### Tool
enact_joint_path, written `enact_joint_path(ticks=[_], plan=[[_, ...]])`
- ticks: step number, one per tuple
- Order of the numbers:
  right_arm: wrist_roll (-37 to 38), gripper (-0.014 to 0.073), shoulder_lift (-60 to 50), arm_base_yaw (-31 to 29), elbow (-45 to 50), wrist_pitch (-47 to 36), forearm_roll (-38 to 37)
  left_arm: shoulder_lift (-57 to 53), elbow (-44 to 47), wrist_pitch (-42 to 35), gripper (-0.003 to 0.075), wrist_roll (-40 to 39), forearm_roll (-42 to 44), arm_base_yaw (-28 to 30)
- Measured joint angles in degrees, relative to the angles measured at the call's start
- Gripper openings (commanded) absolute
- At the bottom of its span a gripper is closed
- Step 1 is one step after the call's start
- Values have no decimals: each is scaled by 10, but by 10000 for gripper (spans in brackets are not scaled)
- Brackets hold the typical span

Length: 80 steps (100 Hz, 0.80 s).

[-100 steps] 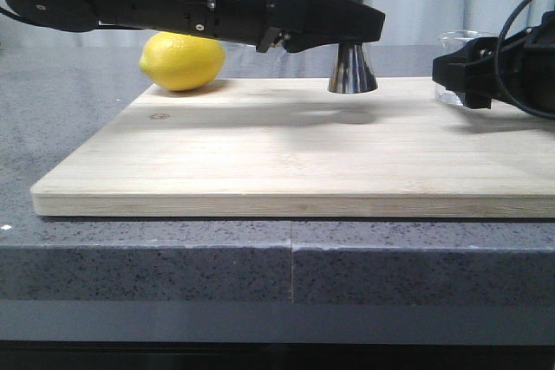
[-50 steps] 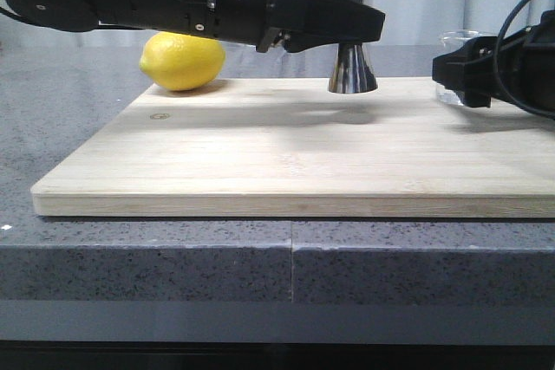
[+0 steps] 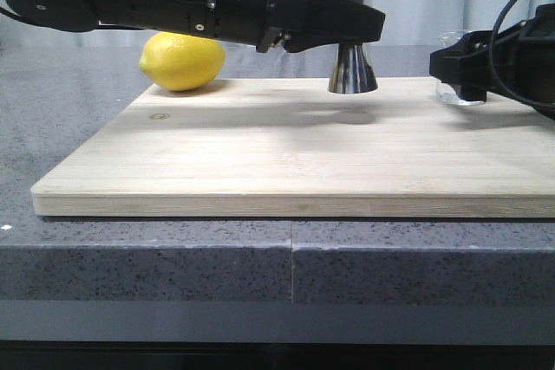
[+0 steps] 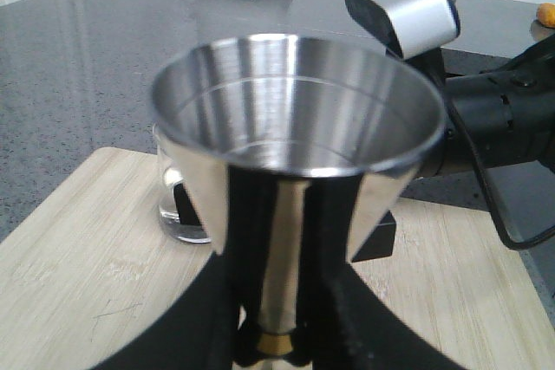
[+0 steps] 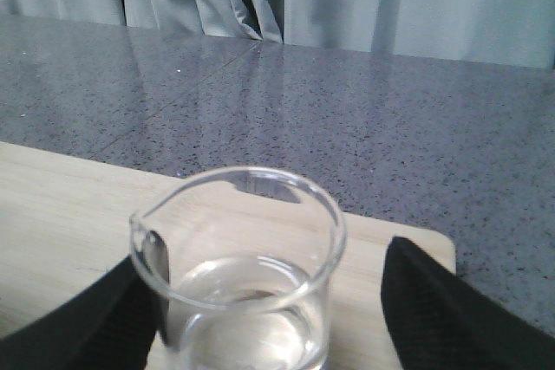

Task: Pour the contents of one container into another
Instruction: 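Close the right gripper around the glass beaker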

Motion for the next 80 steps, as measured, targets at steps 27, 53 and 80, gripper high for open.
enact_joint_path(ticks=[27,53,80], plan=[[0,471,0,0,0,4,-5,0,0,0,-21,0,0,0],[0,354,0,0,0,12,-5,0,0,0,-21,0,0,0],[1,293,0,0,0,13,-10,0,0,0,-21,0,0,0]])
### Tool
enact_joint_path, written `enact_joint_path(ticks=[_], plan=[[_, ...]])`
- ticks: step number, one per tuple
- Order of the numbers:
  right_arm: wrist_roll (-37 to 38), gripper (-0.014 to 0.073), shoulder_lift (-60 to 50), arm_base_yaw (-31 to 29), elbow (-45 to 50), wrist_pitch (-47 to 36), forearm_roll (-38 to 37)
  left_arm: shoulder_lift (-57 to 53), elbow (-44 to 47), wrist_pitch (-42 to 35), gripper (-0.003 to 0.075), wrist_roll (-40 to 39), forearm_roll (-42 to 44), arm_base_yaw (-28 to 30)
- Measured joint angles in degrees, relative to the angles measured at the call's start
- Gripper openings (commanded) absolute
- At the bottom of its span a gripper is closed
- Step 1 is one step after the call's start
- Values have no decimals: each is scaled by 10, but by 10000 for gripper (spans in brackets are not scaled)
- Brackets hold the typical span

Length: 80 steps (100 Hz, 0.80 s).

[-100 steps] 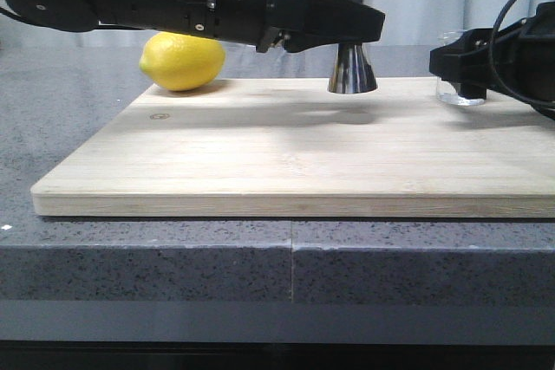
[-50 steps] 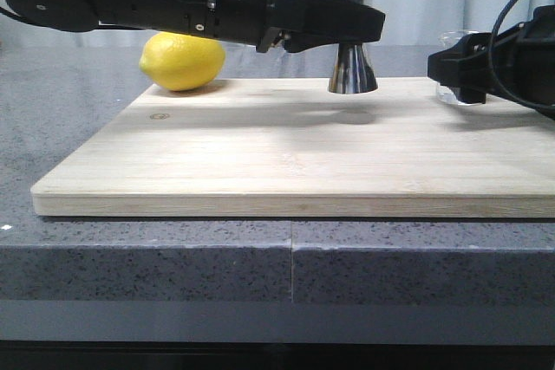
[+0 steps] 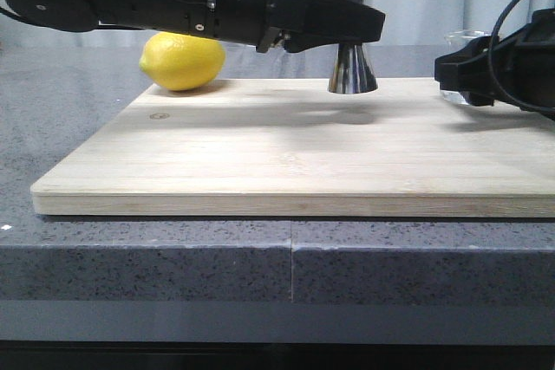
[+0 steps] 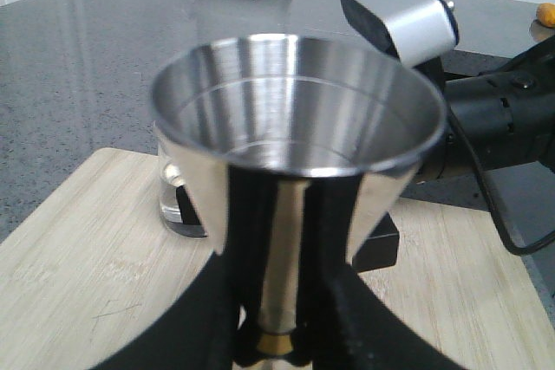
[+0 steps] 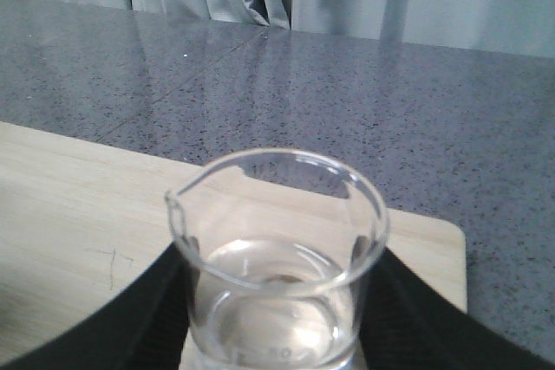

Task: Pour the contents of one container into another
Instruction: 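Close the right gripper around the glass beaker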

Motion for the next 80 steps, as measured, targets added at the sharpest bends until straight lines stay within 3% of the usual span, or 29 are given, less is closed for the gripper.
enact_joint_path(ticks=[80], plan=[[-1,293,-14,0,-1,0,-16,0,0,0,-21,0,1,0]])
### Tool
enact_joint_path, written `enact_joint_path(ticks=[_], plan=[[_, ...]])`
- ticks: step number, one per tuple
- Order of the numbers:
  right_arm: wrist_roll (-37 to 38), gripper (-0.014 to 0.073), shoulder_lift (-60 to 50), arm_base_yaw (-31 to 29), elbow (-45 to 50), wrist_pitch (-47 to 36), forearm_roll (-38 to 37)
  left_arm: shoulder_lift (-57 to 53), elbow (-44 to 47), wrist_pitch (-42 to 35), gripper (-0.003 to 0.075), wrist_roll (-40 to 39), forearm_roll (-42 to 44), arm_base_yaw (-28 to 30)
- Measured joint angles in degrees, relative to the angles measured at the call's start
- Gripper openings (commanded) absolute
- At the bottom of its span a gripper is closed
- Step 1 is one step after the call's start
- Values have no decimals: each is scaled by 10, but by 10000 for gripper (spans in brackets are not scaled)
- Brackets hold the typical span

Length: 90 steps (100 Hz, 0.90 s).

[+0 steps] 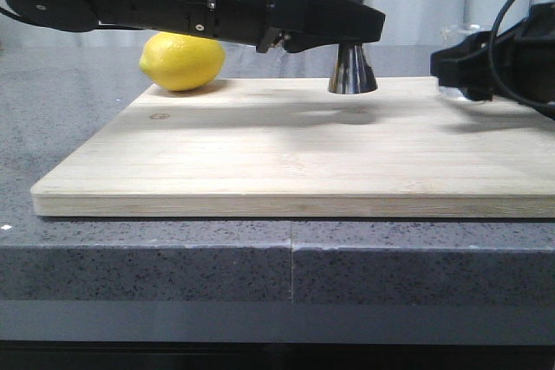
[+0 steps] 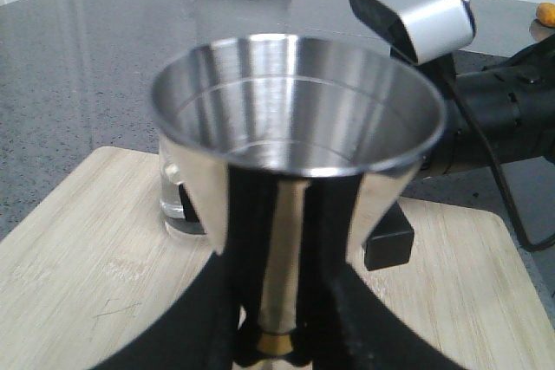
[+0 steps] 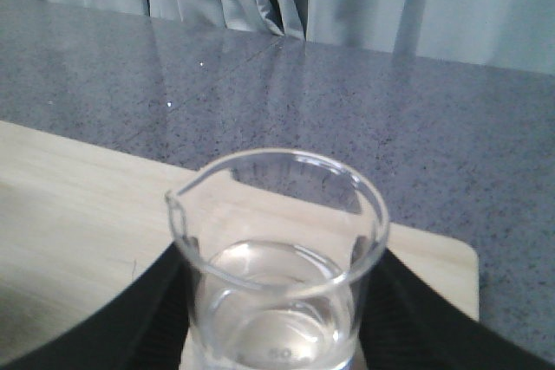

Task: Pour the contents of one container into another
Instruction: 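Close the right gripper around the glass beaker, then lift the beaker and carry it above the jigger with the right gripper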

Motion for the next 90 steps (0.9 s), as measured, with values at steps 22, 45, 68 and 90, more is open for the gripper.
enact_joint_path(ticks=[22,45,68,90], plan=[[0,293,-51,0,-23,57,-28,0,0,0,-21,-2,6,0],[0,293,-106,0,-47,100,-60,0,0,0,-21,-13,14,0],[0,293,-152,0,-68,141,-87,0,0,9,-21,-15,24,0],[0,293,-180,9,-78,168,-109,0,0,20,-21,-19,33,0]])
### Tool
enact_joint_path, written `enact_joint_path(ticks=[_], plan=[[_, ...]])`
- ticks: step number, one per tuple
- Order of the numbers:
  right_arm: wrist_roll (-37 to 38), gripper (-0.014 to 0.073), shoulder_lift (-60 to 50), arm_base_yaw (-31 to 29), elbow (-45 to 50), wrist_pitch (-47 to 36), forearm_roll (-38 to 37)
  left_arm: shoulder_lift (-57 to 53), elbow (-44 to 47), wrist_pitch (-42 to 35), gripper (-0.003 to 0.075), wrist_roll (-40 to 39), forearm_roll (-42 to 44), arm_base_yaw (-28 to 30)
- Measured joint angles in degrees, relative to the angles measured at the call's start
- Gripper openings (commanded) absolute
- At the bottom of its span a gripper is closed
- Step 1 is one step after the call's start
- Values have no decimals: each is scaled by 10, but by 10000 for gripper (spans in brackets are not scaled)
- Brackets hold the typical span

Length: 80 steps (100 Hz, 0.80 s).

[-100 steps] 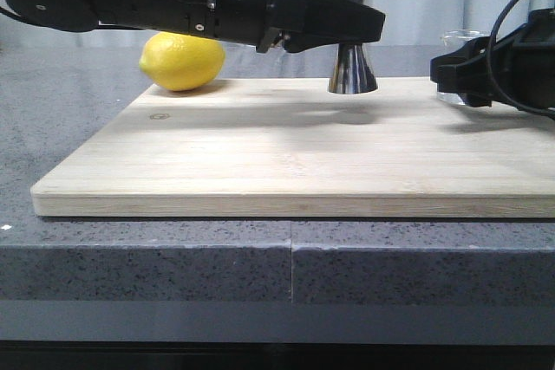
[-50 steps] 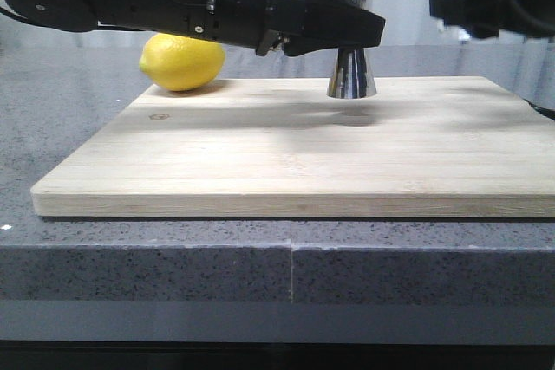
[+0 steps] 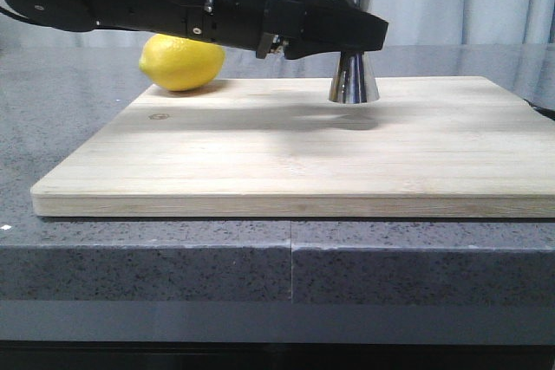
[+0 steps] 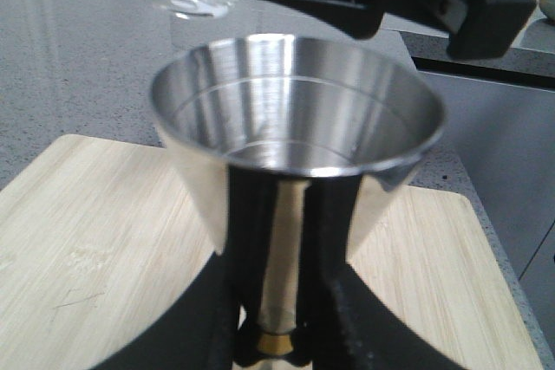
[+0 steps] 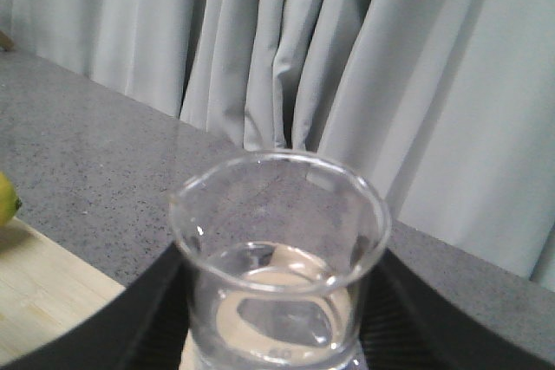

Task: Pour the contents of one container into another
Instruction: 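Lift the beaker and carry it above the jigger with the right gripper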

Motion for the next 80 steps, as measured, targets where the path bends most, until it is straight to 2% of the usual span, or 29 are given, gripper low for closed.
enact_joint_path(ticks=[31,80], plan=[[0,293,-8,36,-43,40,-41,0,0,5,-21,-7,19,0],[0,293,-9,59,-86,88,-125,0,0,8,-21,-11,25,0]])
